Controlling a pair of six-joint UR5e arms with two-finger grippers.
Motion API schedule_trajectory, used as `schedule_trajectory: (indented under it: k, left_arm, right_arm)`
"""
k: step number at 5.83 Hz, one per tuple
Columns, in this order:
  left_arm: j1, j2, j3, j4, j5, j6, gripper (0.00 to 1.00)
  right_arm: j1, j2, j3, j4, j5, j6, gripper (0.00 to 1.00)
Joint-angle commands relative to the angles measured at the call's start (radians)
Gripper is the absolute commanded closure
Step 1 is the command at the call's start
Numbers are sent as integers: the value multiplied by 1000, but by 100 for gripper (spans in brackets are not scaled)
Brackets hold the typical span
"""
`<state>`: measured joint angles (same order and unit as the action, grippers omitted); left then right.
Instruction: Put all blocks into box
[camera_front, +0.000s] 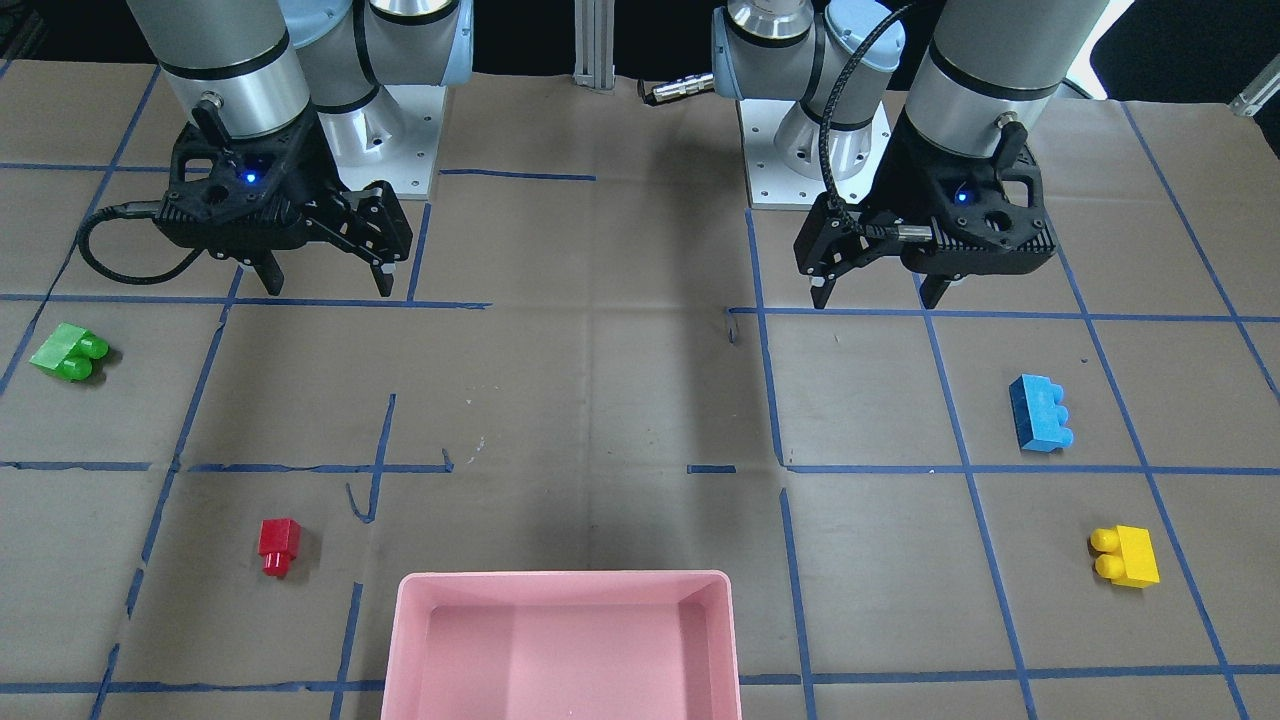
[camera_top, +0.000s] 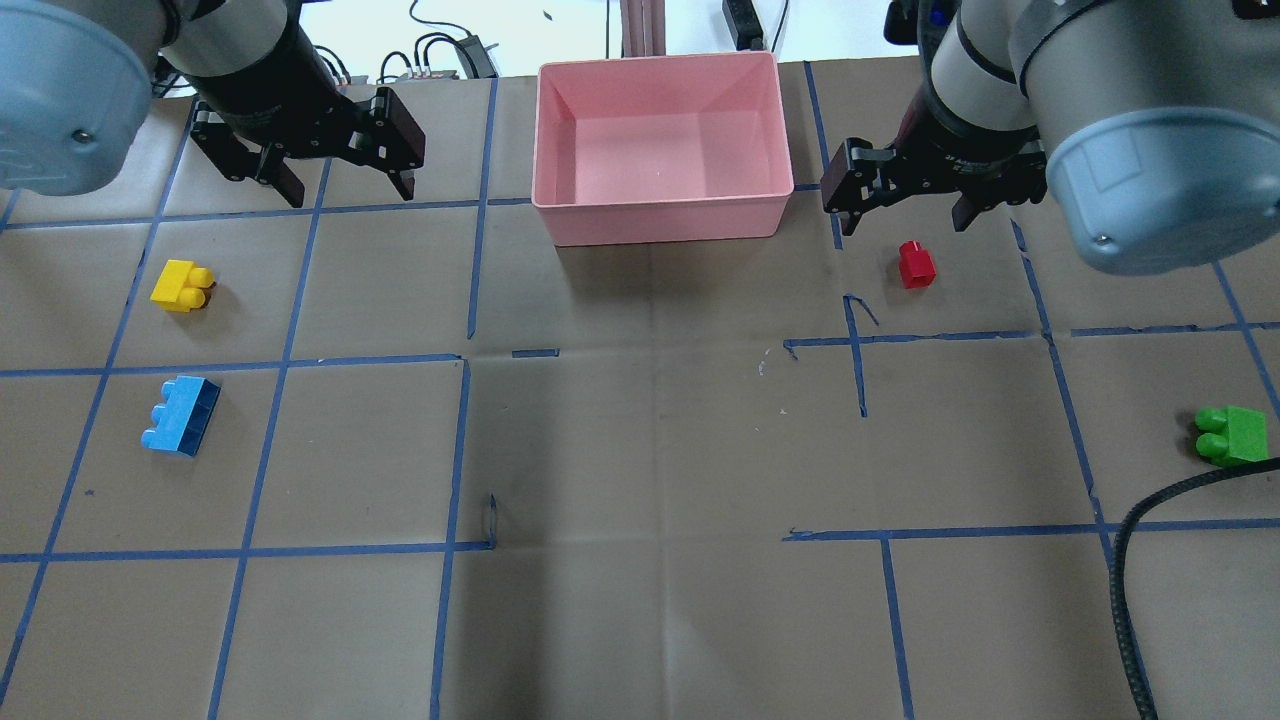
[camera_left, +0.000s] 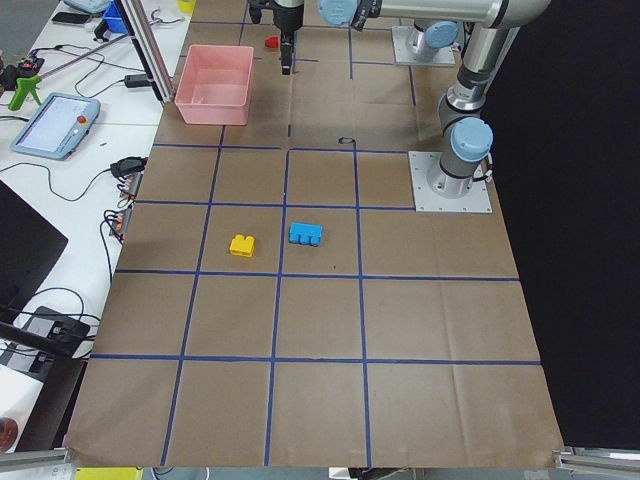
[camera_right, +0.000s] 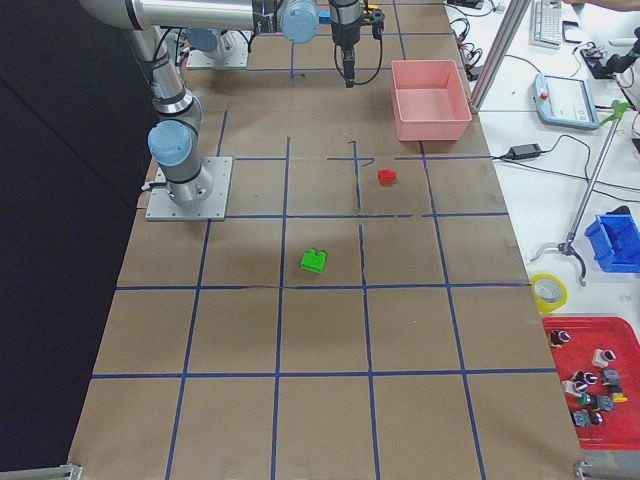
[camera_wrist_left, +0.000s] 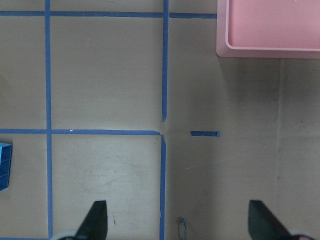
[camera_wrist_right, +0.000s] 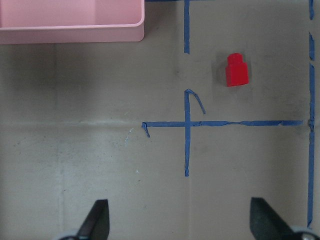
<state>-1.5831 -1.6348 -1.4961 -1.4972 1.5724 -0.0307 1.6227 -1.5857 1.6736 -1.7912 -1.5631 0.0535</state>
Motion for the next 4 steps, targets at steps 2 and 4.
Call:
schedule_trajectory:
  k: [2, 4]
  left_arm:
    - [0, 4, 2, 2, 0, 0, 0]
    - [0, -2, 2, 9, -8, 0, 0]
  right_arm:
    - [-1, 29, 0, -23, 6, 8, 0]
    - [-9, 32, -2, -25, -3, -9, 0]
